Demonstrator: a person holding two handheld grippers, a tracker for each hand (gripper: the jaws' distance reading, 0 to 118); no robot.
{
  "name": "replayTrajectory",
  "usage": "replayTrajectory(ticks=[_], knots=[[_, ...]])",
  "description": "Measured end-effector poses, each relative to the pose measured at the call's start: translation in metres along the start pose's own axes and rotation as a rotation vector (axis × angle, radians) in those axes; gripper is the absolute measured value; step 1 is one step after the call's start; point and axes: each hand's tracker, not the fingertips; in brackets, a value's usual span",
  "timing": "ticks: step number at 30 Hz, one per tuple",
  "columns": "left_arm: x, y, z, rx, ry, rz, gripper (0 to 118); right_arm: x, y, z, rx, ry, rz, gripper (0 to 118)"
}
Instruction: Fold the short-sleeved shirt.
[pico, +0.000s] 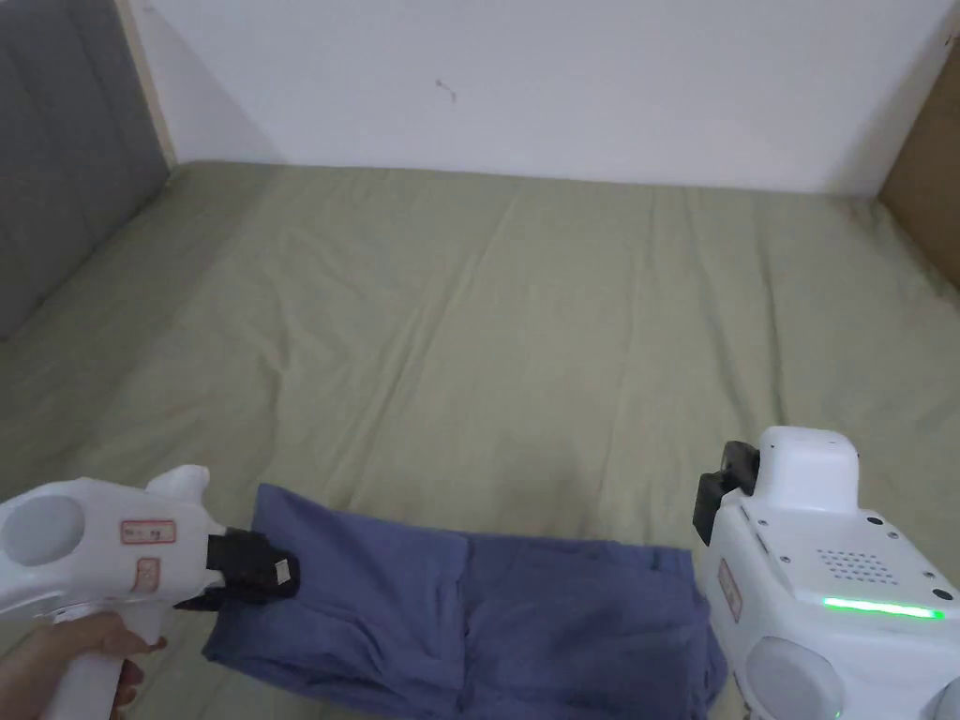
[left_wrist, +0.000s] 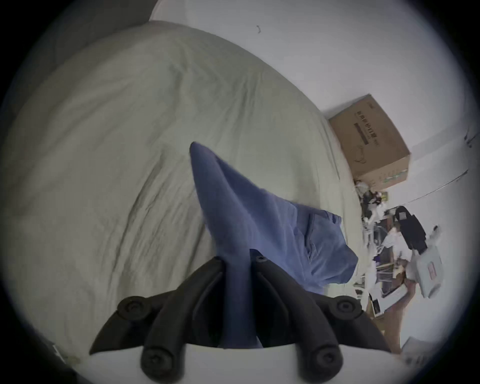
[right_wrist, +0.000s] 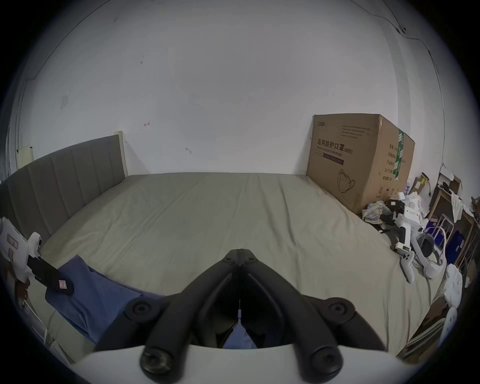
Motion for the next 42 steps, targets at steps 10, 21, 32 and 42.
replayTrajectory(ticks=[10,21,32,42], knots=[[0.180,-0.001,-0.008,0.013,0.104,-0.318,10,0.054,-0.003,0.014,0.014,-0.032,-0.074,1],[0.293,-0.043,-0.126,-0.183,-0.049,-0.487,11,0.105,-0.017,0.016,-0.016,-0.104,-0.150,1],[0.282,-0.048,-0.125,-0.171,-0.253,-0.337,101,0.114,-0.033,0.011,-0.067,-0.123,-0.171,1],[0.193,-0.046,-0.127,-0.140,-0.130,-0.149,0,0.105,-0.031,0.011,-0.062,-0.092,-0.156,1]])
